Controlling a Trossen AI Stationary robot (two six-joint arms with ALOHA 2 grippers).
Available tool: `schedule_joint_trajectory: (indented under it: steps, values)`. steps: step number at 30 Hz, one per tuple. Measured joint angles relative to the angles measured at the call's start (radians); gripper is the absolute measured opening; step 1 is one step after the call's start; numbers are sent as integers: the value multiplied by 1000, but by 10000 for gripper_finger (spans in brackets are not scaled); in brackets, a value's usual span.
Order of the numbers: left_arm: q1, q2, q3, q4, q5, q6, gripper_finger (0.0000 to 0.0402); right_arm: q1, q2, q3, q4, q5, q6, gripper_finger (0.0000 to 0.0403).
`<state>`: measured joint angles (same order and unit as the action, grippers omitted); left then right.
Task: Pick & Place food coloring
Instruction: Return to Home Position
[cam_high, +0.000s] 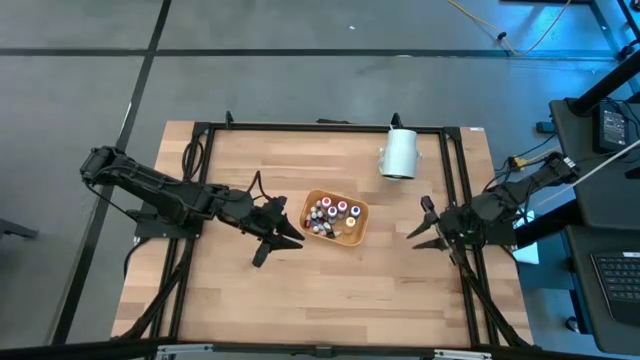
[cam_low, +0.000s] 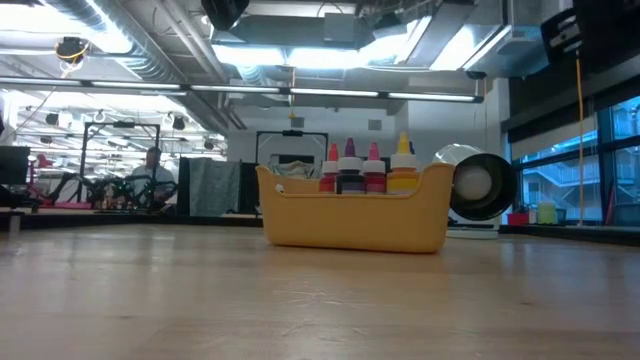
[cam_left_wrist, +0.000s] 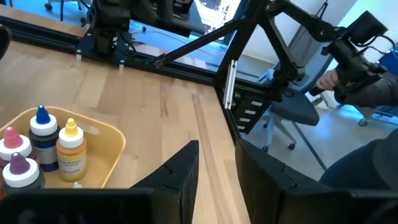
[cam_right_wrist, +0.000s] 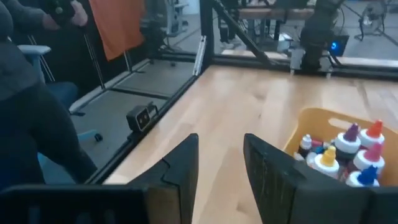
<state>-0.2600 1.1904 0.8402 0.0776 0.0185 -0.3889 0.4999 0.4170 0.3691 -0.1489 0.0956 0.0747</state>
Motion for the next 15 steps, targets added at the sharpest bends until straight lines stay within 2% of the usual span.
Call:
schedule_joint_trajectory:
  steps: [7, 15]
  values:
    - [1, -11, -1, 0, 0, 24, 102, -1, -47, -2, -120, 139, 138, 129]
    - [41, -94, -2, -7, 8, 104, 102, 0, -142, -1, -195, 147, 130, 129]
